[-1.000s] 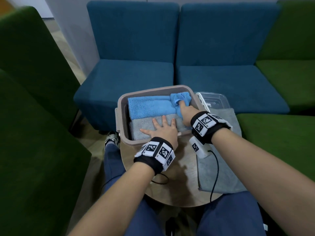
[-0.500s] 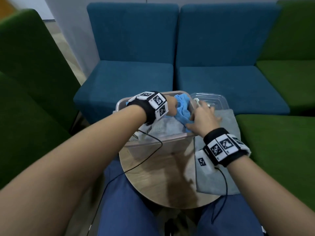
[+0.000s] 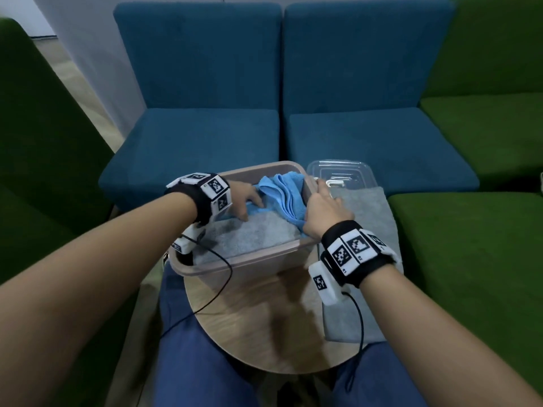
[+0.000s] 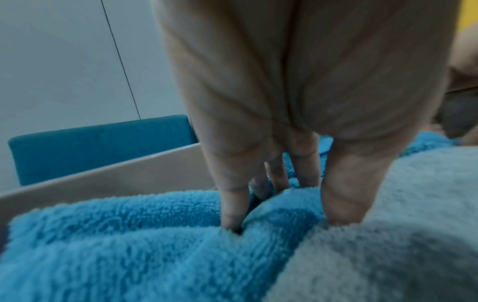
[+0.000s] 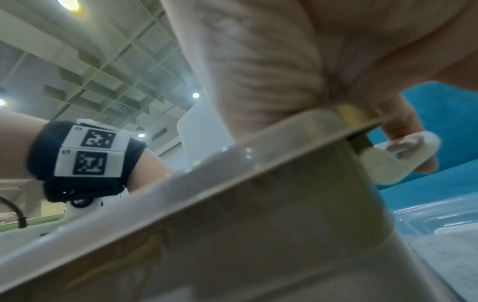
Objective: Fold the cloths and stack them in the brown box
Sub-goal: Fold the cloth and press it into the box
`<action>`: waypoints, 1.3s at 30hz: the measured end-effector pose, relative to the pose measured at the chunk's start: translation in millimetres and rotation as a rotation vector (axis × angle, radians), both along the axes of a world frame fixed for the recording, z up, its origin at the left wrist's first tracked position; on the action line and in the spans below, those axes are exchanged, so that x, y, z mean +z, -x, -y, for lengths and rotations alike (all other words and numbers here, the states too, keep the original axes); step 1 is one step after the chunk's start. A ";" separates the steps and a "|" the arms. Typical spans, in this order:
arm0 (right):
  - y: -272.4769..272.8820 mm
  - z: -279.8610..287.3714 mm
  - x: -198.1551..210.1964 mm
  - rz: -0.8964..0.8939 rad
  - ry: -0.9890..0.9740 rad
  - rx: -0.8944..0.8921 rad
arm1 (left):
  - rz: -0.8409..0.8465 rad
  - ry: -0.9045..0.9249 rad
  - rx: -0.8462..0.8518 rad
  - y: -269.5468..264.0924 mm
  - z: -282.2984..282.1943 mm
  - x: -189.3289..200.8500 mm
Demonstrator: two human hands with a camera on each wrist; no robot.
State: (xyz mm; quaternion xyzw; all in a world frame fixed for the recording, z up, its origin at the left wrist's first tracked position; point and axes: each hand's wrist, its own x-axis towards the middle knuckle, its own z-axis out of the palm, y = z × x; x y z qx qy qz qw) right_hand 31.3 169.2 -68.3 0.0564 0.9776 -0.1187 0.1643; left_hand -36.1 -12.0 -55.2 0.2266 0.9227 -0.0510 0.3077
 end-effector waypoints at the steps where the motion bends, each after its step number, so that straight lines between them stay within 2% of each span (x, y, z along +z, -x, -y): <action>1: -0.6 0.8 0.2 0.000 0.002 0.000 | -0.079 -0.062 -0.003 0.4 -0.8 2.1; 4: -0.8 1.0 -0.1 -0.006 -0.004 0.019 | -0.343 -0.249 -0.073 -0.5 -15.1 11.7; 6: -3.3 2.9 0.6 -0.015 -0.033 0.028 | -0.432 -0.274 -0.194 -3.8 -32.4 16.6; 9: -9.7 6.9 -0.5 -0.244 -0.163 0.106 | -0.468 -0.141 -0.373 -3.0 -56.3 23.7; 11: -13.3 6.1 -1.5 -0.401 -0.190 0.178 | -0.485 -0.066 -0.400 3.5 -63.1 27.9; 13: -15.3 3.5 -1.9 -0.420 -0.196 0.182 | -0.476 0.000 -0.382 10.5 -65.7 31.2; 17: -16.4 3.4 -3.6 -0.327 -0.210 0.098 | -0.447 0.071 -0.333 15.5 -72.2 31.8; 21: -13.3 0.9 -1.9 -0.282 -0.200 0.144 | -0.427 0.080 -0.291 21.5 -80.9 24.5; 27: -12.7 3.6 0.2 -0.304 -0.270 0.258 | -0.336 -0.041 -0.207 26.0 -76.5 5.6; 31: -11.8 8.3 -0.7 -0.268 -0.308 0.339 | -0.250 -0.127 -0.233 20.1 -65.7 14.6; 33: -11.2 9.9 0.6 -0.258 -0.346 0.352 | -0.279 -0.181 -0.215 16.0 -59.7 22.4; 36: -10.8 6.2 0.5 -0.298 -0.270 0.362 | -0.342 -0.186 -0.164 6.2 -47.0 20.2; 39: -8.6 5.2 3.9 -0.286 -0.218 0.454 | -0.275 -0.152 -0.184 1.1 -37.4 2.4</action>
